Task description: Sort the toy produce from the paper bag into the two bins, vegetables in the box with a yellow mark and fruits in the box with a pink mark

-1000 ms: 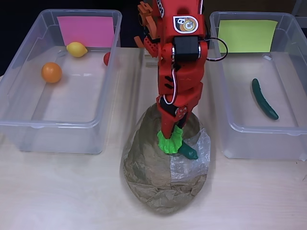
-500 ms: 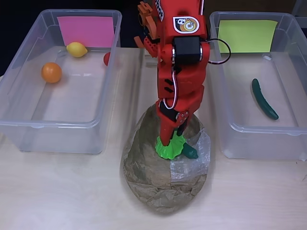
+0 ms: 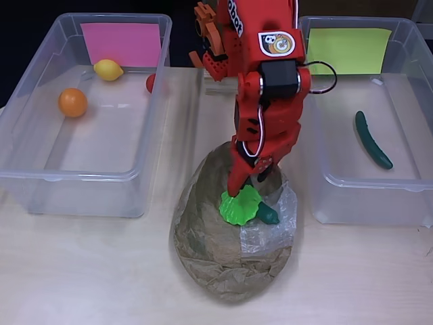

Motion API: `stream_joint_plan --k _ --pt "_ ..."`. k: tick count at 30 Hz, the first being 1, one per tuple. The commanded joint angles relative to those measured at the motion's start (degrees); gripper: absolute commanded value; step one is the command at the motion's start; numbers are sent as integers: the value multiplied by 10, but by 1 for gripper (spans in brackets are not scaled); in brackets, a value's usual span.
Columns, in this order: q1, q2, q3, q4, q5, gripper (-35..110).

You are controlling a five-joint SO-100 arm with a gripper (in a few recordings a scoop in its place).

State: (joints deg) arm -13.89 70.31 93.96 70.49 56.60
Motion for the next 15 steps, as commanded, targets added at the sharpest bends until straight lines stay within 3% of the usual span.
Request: stream_joint_plan --k 1,15 --pt "-11 -4 0 -18 8 27" --pt "34 -52 8 -101 -57 15"
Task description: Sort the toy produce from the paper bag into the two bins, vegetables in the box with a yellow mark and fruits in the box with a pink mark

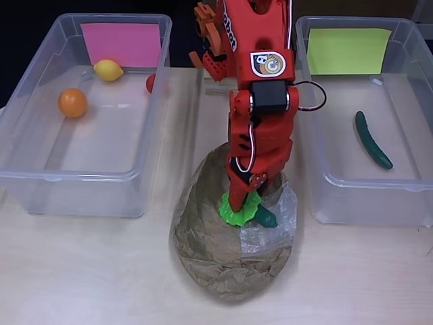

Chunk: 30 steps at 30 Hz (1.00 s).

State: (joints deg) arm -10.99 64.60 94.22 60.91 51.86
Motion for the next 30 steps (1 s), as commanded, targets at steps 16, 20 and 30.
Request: stream_joint_plan --k 16,20,30 --pt "52 76 12 50 -68 0" --pt "54 115 14 83 -77 0" --pt "45 204 -3 162 -66 0"
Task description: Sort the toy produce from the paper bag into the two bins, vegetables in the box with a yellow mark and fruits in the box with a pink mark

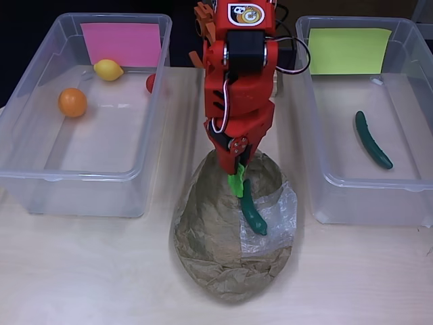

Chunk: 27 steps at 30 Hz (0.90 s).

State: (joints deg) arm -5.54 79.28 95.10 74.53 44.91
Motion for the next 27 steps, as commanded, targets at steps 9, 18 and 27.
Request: stream_joint_plan --k 9,18,27 --pt "-79 211 -84 159 59 0" --pt "-297 346 -94 278 425 0" --pt "-582 322 -98 296 809 0"
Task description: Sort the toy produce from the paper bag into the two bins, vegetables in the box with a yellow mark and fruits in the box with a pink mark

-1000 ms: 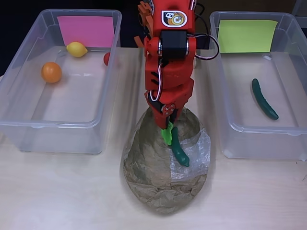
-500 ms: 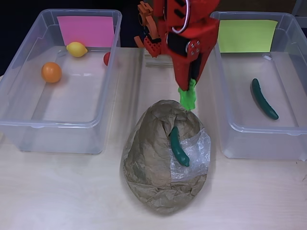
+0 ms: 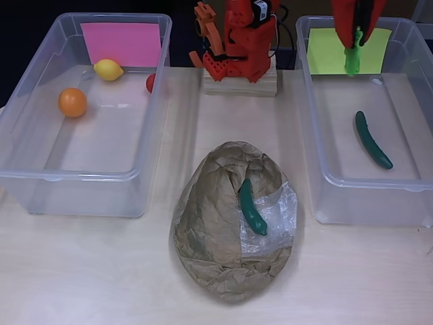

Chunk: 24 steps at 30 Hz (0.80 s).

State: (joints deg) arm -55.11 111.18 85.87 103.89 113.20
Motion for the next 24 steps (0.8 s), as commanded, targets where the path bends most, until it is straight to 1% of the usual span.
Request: stream_joint_plan --k 1,3,6,8,15,21,23,24 --pt "-117 0 6 -4 174 0" --pt "-172 4 47 -25 274 0" --pt "-237 25 149 -82 396 0" --pt "-263 46 229 -136 440 1" --pt "-292 49 439 -332 440 3" --pt "-300 0 512 -469 437 5" --pt "-301 -18 519 -507 436 10" --pt "-303 -26 522 -524 436 17"
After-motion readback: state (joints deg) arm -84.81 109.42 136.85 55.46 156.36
